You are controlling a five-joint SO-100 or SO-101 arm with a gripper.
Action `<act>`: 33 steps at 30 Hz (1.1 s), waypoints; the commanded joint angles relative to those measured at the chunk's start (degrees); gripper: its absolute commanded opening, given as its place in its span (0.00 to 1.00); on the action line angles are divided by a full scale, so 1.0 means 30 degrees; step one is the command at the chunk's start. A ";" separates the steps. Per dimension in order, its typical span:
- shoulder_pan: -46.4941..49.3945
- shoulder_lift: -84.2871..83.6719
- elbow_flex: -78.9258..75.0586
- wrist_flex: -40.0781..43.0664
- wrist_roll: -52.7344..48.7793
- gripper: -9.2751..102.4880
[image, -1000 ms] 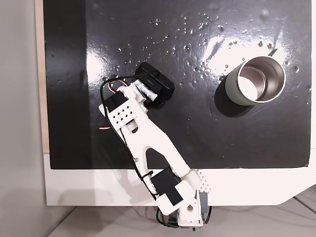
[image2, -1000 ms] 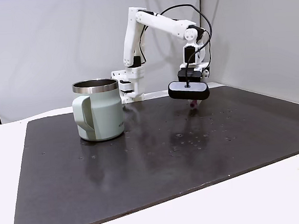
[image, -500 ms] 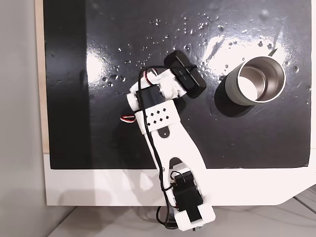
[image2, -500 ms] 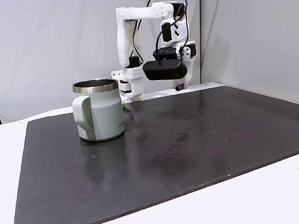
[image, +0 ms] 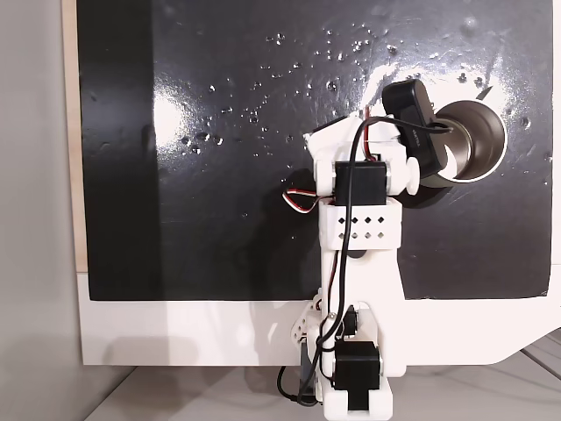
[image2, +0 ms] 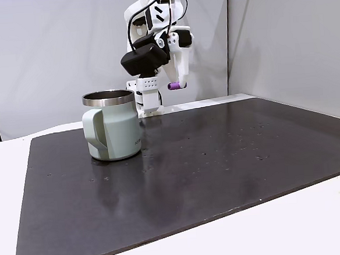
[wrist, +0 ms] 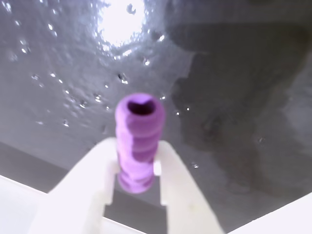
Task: Grasp a pengrip and put it in the cup.
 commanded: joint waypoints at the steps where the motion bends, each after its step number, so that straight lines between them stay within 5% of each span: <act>1: 0.1465 0.0967 -0.1904 0.0791 -0.0381 0.08; 19: 0.6592 0.2813 -0.3984 0.2490 -0.3662 0.08; 33: 0.9492 0.2432 -0.4043 -0.2197 -0.5303 0.08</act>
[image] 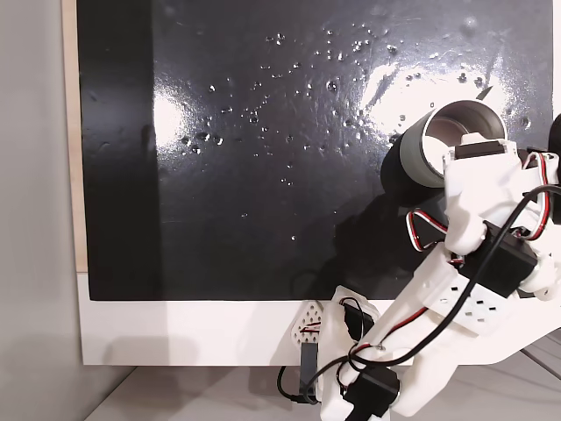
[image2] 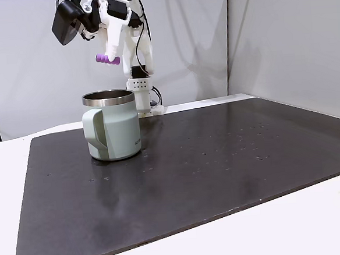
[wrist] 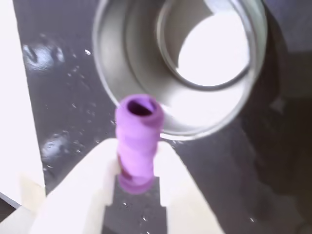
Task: Grasp a pengrip and put it in the cup.
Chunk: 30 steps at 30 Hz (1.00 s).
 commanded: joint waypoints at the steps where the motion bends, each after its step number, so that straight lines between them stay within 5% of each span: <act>1: 0.0176 0.0469 -0.0703 -0.1992 -0.0088 0.08; 12: -0.0264 0.0996 0.0322 -0.2168 -0.0264 0.08; 19: -0.0439 0.1406 0.0732 -0.2168 -0.0439 0.28; 30: -0.0703 0.2021 0.1377 -0.2725 -0.0410 0.32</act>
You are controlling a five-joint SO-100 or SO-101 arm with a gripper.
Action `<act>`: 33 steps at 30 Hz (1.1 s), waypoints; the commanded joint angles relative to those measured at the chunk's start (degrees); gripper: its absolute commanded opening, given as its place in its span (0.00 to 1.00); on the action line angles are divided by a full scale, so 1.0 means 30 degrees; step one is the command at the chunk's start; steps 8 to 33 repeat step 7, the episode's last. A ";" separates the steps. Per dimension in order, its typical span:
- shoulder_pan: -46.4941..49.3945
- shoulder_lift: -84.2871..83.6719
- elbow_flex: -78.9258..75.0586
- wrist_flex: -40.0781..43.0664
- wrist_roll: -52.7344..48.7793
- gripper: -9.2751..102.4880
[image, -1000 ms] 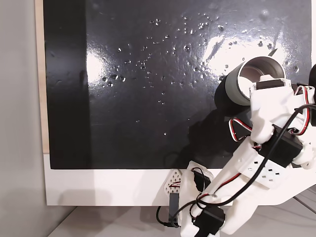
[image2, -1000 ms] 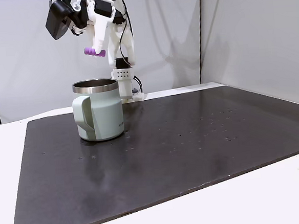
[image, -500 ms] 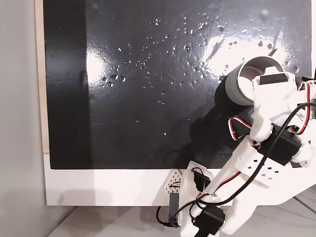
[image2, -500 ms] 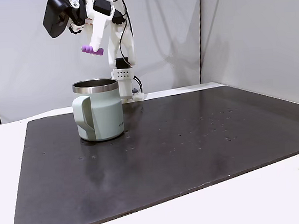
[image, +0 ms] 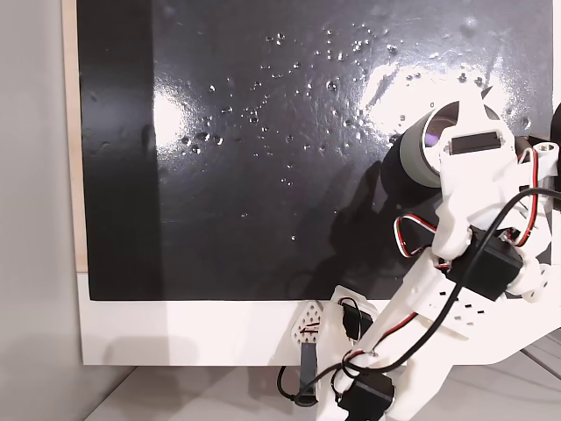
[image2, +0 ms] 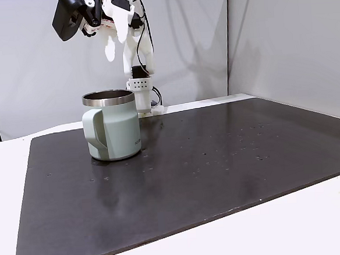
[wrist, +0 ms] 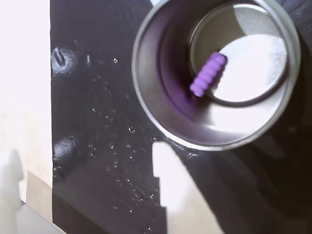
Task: Grasp a pengrip and put it in the cup.
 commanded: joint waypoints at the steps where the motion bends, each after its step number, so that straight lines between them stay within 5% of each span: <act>1: -0.0117 0.0908 -0.0088 -0.0645 -0.0117 0.32; 33: -0.0059 0.0908 0.0029 -0.0762 -0.0176 0.32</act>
